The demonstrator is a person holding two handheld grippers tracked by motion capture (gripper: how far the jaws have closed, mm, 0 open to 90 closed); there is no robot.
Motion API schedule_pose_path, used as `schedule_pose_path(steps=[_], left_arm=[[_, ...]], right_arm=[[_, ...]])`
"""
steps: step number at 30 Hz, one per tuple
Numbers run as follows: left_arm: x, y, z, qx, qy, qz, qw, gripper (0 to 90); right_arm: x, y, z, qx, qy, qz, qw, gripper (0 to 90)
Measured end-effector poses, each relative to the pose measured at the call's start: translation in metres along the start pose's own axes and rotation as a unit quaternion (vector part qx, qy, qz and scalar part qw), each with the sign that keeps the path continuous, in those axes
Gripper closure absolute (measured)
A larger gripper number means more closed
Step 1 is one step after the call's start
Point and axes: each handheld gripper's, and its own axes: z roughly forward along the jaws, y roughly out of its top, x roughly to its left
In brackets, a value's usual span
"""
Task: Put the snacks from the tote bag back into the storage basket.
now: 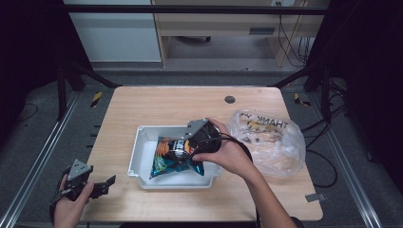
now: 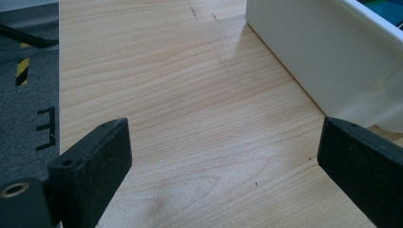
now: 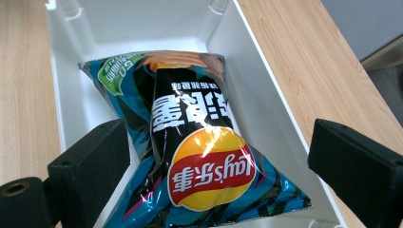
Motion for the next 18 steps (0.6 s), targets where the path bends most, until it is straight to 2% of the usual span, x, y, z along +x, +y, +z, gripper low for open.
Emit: schedule_pose_path(steps=[10,12,18], left_arm=[[0.000,0.000,0.000,0.000,0.001,0.000,1.0000,3.9],[0.000,0.000,0.000,0.000,0.000,0.000,1.0000,3.9],[-0.001,0.000,0.000,0.001,0.000,0.001,1.0000,3.9]], right_arm=[[0.000,0.004,-0.008,-0.020,-0.003,0.013,0.9997,7.2],[-0.001,0.005,-0.012,-0.029,-0.005,0.025,0.9993,7.2],[-0.003,0.006,-0.018,-0.045,-0.014,0.036,0.9983,7.1]])
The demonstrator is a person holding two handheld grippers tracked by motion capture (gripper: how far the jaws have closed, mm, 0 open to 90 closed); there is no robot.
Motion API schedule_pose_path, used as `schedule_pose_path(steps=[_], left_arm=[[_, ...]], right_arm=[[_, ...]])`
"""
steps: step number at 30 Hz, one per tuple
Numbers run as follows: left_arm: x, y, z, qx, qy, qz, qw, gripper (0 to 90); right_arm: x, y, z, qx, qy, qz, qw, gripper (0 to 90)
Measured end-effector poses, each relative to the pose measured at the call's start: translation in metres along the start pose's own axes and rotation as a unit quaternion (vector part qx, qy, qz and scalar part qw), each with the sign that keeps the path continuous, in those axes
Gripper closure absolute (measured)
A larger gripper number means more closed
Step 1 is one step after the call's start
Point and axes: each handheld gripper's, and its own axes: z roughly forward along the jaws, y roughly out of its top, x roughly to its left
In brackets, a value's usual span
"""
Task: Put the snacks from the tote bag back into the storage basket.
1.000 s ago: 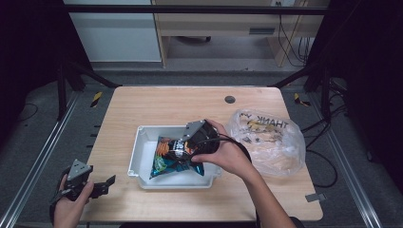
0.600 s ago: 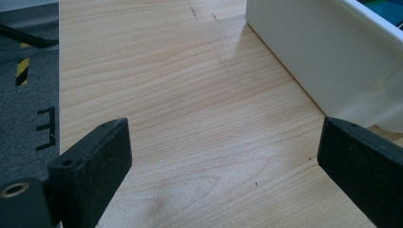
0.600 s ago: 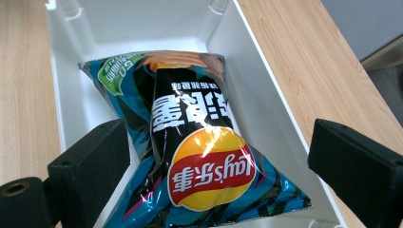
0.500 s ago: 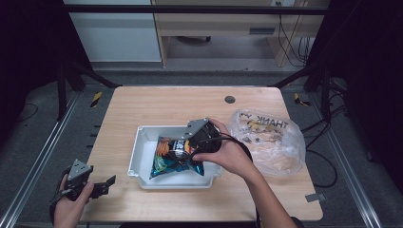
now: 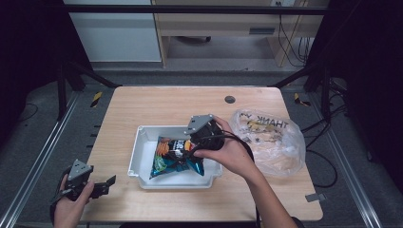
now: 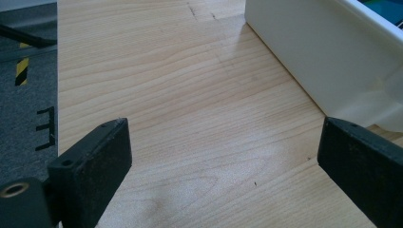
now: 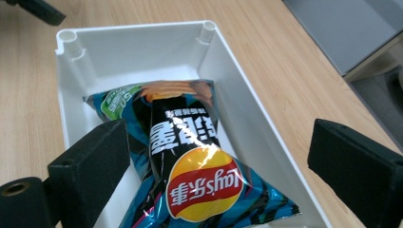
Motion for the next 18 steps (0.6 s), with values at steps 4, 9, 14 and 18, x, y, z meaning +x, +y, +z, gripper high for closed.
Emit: schedule_pose_path(steps=[4,9,14,18], left_arm=[[0.000,0.000,0.000,0.000,0.000,0.000,1.0000,3.9],[0.000,0.000,0.000,0.000,0.000,0.000,1.0000,3.9],[0.000,0.000,0.000,0.001,0.000,0.000,1.0000,3.9],[0.000,0.000,0.000,0.001,0.000,0.001,1.0000,3.9]], right_arm=[[-0.002,0.003,-0.008,-0.015,-0.010,0.011,0.9998,7.1],[-0.005,0.006,-0.018,-0.035,-0.019,0.022,0.9990,6.9],[-0.009,0.006,-0.028,-0.046,-0.032,0.030,0.9980,6.5],[-0.014,0.004,-0.035,-0.053,-0.042,0.042,0.9968,6.5]])
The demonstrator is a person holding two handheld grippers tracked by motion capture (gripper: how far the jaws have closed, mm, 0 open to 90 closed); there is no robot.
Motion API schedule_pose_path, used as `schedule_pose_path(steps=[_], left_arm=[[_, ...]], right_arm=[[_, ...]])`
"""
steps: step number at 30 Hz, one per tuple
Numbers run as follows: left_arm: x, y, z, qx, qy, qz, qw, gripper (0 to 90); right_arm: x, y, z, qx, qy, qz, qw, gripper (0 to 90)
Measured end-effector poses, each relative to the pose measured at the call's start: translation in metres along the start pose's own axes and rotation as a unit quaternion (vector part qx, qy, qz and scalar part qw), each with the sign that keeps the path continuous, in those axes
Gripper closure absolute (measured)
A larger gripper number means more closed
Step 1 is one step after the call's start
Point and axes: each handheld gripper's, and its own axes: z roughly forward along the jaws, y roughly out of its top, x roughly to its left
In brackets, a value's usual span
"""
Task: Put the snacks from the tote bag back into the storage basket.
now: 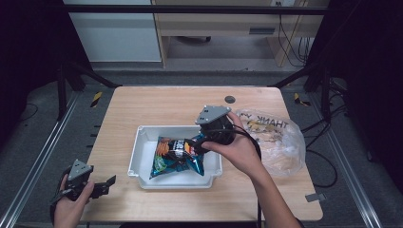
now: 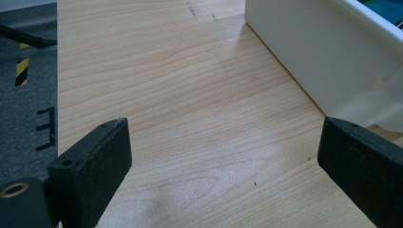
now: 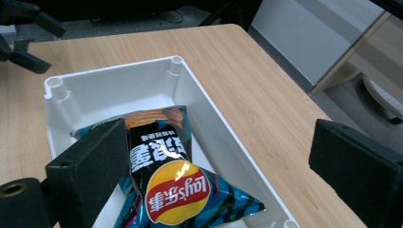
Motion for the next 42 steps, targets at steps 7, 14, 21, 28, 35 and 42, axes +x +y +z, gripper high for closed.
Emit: schedule_pose_path(steps=[7,14,21,28,35,42], left_arm=[[-0.001,0.000,0.001,-0.003,0.000,0.000,1.0000,3.9],[-0.001,0.000,0.001,-0.003,0.000,0.000,1.0000,3.9],[-0.001,0.001,0.001,-0.002,0.000,0.000,1.0000,3.9],[0.001,0.000,0.001,-0.003,0.003,-0.005,1.0000,3.5],[0.001,0.001,0.000,-0.006,0.013,-0.007,0.9999,3.4],[0.001,0.001,0.000,-0.003,0.008,-0.005,1.0000,3.4]], right_arm=[[-0.009,-0.004,-0.010,-0.007,-0.019,0.018,0.9996,6.2],[-0.018,-0.007,-0.022,-0.019,-0.041,0.037,0.9983,5.6],[-0.026,-0.012,-0.033,-0.030,-0.069,0.054,0.9958,4.7],[-0.032,-0.022,-0.037,-0.024,-0.099,0.069,0.9924,4.7],[-0.037,-0.027,-0.043,-0.022,-0.126,0.083,0.9884,5.1],[-0.046,-0.035,-0.051,-0.021,-0.141,0.101,0.9847,5.3]])
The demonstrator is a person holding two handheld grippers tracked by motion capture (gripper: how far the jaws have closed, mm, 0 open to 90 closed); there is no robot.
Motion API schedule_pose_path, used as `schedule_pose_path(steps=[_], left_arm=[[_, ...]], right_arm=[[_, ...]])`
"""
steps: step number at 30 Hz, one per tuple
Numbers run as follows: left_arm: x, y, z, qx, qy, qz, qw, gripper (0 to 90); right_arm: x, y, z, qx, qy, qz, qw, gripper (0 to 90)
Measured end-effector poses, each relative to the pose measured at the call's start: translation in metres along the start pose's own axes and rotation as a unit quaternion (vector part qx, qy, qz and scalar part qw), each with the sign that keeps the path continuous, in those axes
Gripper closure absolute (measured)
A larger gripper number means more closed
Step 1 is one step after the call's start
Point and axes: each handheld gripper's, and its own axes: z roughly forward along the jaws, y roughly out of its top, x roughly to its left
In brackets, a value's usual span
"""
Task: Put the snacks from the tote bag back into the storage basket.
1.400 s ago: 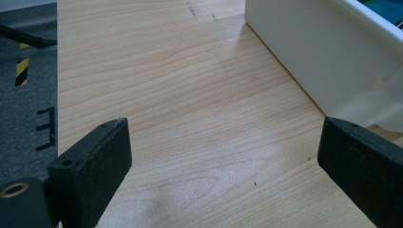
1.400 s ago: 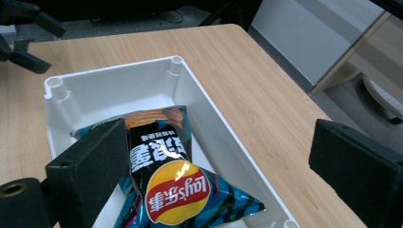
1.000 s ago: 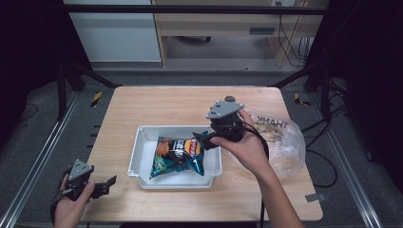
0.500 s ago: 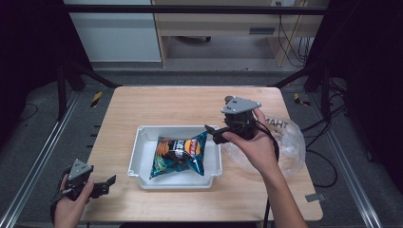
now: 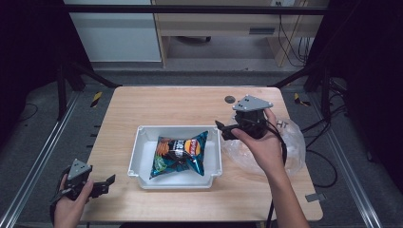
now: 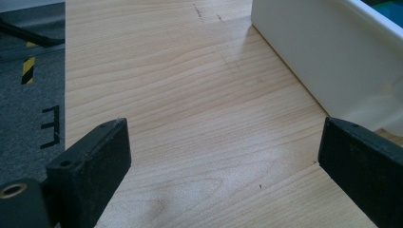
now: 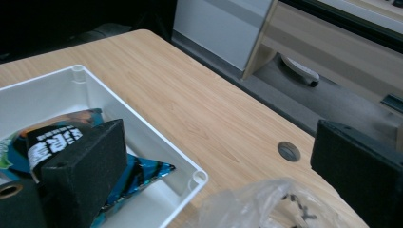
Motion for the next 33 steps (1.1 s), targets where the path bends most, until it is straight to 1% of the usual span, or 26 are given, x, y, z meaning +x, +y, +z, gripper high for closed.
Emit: schedule_pose_path(steps=[2,3,7,9,13,15,16,19,21,24,25,27,29,31,33], left_arm=[[0.000,0.000,0.000,0.000,-0.001,0.000,1.0000,3.4],[0.000,0.000,0.000,0.004,-0.003,0.003,1.0000,3.4],[0.000,0.000,0.001,0.003,-0.003,0.001,1.0000,3.4],[0.000,0.000,0.001,0.002,-0.002,0.001,1.0000,3.4],[-0.001,0.000,0.000,0.001,-0.004,0.004,1.0000,3.4],[-0.001,0.000,0.000,0.000,-0.004,0.005,1.0000,3.4],[-0.002,0.000,0.000,0.000,-0.003,0.007,1.0000,3.4],[-0.002,0.000,0.001,0.002,-0.004,0.006,1.0000,3.4],[-0.002,0.000,0.001,0.003,-0.003,0.006,1.0000,3.4],[-0.001,0.000,0.001,0.005,-0.003,0.007,1.0000,3.4],[-0.001,0.000,0.000,0.004,-0.002,0.008,1.0000,3.4],[-0.001,0.000,0.000,0.004,-0.001,0.009,1.0000,3.4],[-0.001,0.000,0.000,0.003,0.000,0.009,1.0000,3.4],[-0.001,-0.001,0.000,0.001,0.003,0.003,1.0000,3.2],[-0.001,0.000,-0.001,-0.002,0.013,-0.007,0.9999,2.0]], right_arm=[[-0.006,-0.003,-0.002,0.000,-0.007,0.008,0.9999,5.3],[-0.008,-0.004,-0.003,-0.001,-0.012,0.013,0.9998,5.4],[-0.020,-0.011,-0.008,-0.005,-0.032,0.034,0.9989,5.6],[-0.026,-0.015,-0.010,-0.007,-0.037,0.045,0.9983,5.6],[-0.034,-0.025,-0.015,-0.002,-0.049,0.056,0.9972,5.6],[-0.035,-0.028,-0.016,0.002,-0.051,0.059,0.9969,5.6],[-0.038,-0.036,-0.018,0.011,-0.056,0.060,0.9966,5.6],[-0.042,-0.049,-0.024,0.020,-0.063,0.062,0.9959,5.7],[-0.045,-0.058,-0.027,0.030,-0.074,0.071,0.9943,6.5],[-0.049,-0.069,-0.034,0.017,-0.088,0.081,0.9927,7.6],[-0.051,-0.073,-0.036,0.019,-0.088,0.083,0.9924,7.5],[-0.053,-0.080,-0.037,0.021,-0.087,0.098,0.9912,7.3],[-0.053,-0.086,-0.040,0.025,-0.090,0.102,0.9904,7.3],[-0.052,-0.092,-0.041,0.026,-0.095,0.104,0.9897,7.3],[-0.049,-0.100,-0.043,0.030,-0.096,0.107,0.9891,7.1]])
